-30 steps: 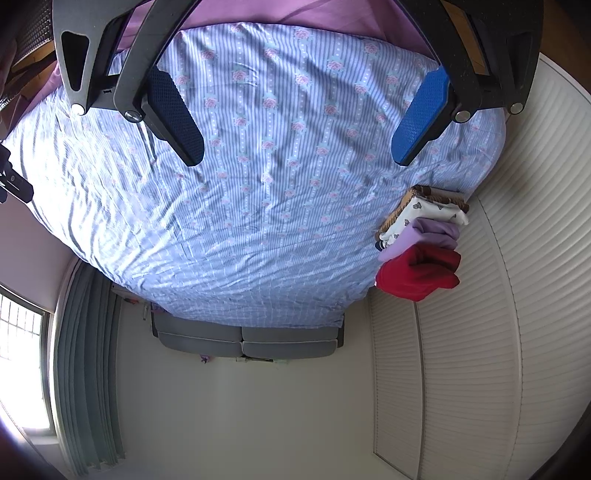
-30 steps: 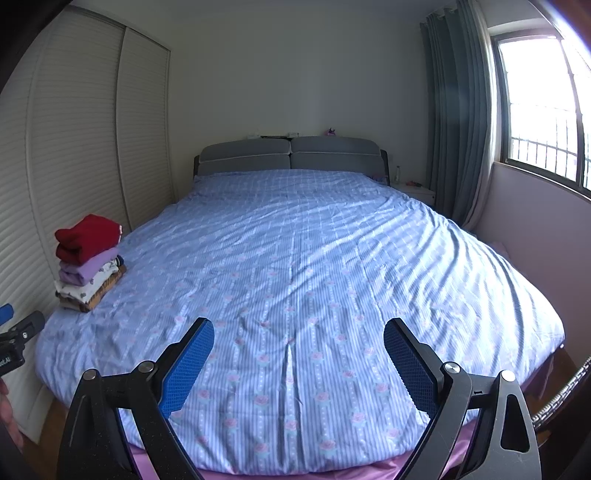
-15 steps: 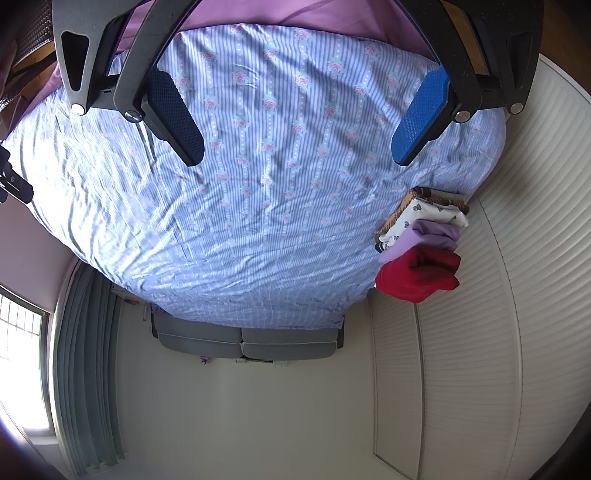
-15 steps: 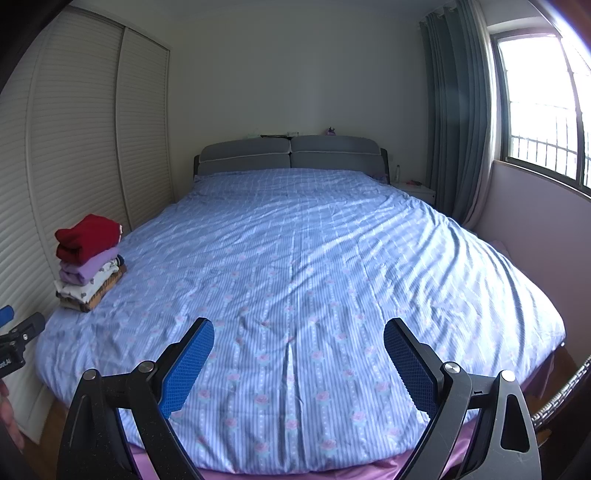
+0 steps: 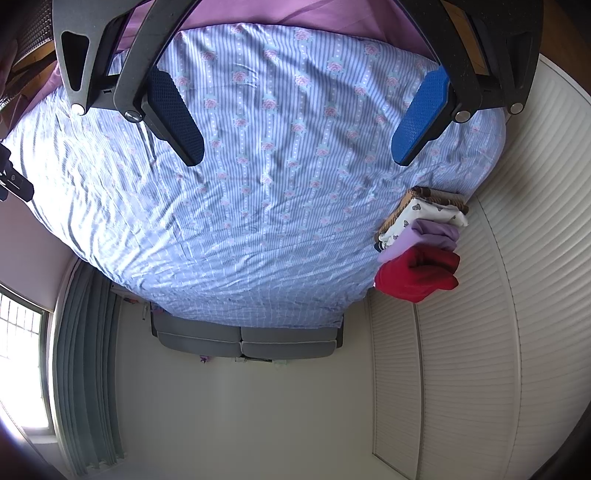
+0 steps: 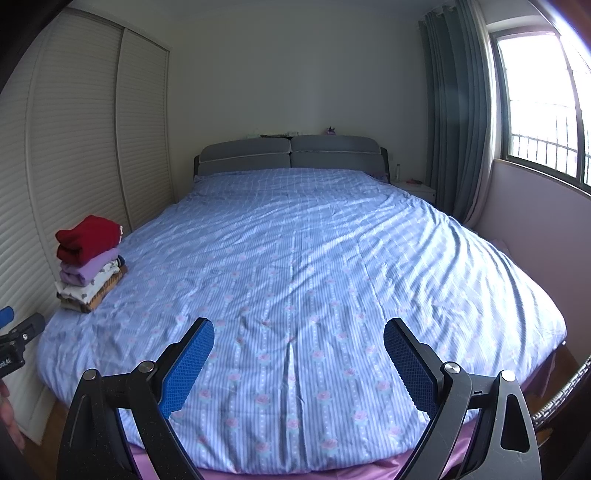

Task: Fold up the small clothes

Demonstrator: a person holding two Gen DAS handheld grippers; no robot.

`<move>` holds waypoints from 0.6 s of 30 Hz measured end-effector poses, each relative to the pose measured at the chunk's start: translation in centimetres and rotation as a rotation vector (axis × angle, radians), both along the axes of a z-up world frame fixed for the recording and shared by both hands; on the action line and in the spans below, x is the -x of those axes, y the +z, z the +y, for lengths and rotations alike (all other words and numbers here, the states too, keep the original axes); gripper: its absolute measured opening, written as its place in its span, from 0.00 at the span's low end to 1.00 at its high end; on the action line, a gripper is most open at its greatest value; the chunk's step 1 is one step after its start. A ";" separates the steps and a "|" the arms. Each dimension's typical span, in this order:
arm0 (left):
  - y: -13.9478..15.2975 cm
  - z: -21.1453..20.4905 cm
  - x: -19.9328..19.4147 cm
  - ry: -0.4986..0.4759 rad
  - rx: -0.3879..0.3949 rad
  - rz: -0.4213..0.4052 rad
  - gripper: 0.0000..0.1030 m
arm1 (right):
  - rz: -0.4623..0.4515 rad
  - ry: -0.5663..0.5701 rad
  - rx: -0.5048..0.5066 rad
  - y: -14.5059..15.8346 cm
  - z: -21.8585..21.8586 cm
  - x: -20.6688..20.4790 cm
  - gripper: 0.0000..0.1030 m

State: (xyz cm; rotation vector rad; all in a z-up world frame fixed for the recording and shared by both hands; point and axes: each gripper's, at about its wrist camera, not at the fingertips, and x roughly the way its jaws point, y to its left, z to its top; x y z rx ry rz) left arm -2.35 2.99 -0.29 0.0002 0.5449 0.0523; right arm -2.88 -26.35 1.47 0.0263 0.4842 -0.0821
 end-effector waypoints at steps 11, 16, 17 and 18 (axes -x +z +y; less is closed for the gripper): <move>0.0 0.3 0.0 -0.001 0.008 0.002 1.00 | 0.002 0.001 -0.003 -0.1 0.2 0.0 0.91; 0.1 0.3 -0.2 0.005 -0.002 0.004 1.00 | 0.002 0.002 -0.002 -0.1 0.1 -0.1 0.91; 0.0 0.3 -0.2 0.006 -0.005 0.005 1.00 | 0.003 0.003 -0.001 -0.1 0.1 -0.1 0.91; 0.0 0.2 -0.2 0.006 -0.009 0.005 1.00 | 0.004 0.003 -0.001 -0.1 0.2 -0.1 0.91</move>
